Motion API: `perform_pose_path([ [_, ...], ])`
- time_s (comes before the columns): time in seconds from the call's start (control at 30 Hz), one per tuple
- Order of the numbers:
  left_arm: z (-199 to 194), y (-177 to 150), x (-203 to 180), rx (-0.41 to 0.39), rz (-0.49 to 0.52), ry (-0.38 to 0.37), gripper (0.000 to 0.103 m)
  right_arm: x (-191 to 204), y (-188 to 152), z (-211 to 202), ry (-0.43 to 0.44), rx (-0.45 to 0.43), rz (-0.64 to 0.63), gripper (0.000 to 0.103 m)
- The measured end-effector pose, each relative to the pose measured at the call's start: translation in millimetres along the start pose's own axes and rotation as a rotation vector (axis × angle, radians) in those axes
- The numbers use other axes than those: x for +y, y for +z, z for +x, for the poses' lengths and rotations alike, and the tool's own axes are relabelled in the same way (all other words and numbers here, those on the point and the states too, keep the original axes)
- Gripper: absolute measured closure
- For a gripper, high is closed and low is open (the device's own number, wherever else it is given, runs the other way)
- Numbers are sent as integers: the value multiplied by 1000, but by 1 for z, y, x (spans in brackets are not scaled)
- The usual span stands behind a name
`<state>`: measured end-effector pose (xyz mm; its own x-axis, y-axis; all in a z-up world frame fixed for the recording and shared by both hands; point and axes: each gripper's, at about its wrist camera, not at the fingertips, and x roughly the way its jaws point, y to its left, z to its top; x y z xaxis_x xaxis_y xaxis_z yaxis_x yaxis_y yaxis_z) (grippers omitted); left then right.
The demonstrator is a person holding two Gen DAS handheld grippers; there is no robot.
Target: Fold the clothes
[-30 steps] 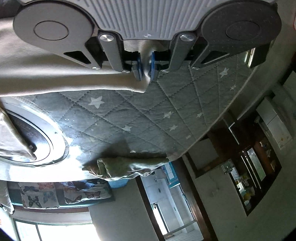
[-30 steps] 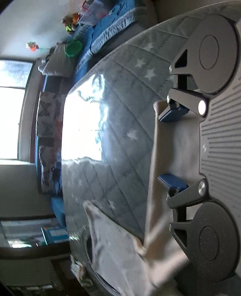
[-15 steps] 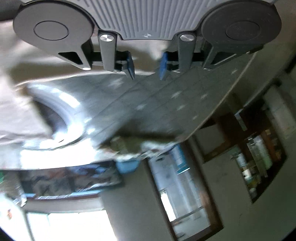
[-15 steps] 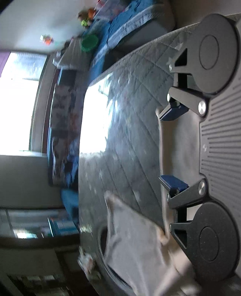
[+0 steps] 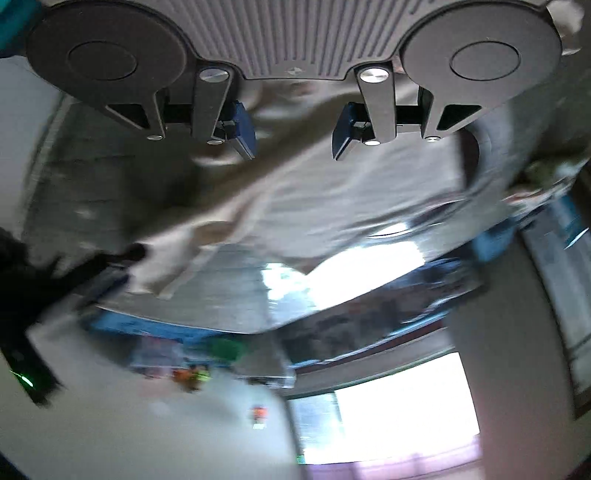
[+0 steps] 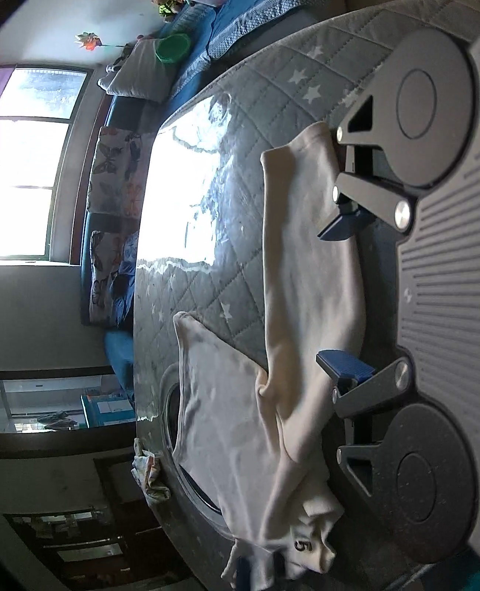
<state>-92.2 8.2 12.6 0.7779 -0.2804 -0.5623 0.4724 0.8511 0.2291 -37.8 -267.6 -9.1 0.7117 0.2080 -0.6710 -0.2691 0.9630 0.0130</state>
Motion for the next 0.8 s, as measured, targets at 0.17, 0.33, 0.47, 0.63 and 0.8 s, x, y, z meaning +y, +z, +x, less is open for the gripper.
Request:
perform_pose_path([
  [0.17,21,7,-33,2,75,-29,54,1,-4,-6,12,-10,-2,35],
  [0.33,44,8,-43,42,100,-13,56,1,-6,-10,22,-19,-7,34],
  [0.47,56,7,-47,53,117,-18,86,1,-5,-11,30,-27,-10,34],
  [0.63,32,9,-36,38,99,-127,93,-1,-3,-15,25,-34,-19,34],
  [0.8,-2,5,-17,3,98,-254,93,-2,2,-18,17,-47,-33,34],
])
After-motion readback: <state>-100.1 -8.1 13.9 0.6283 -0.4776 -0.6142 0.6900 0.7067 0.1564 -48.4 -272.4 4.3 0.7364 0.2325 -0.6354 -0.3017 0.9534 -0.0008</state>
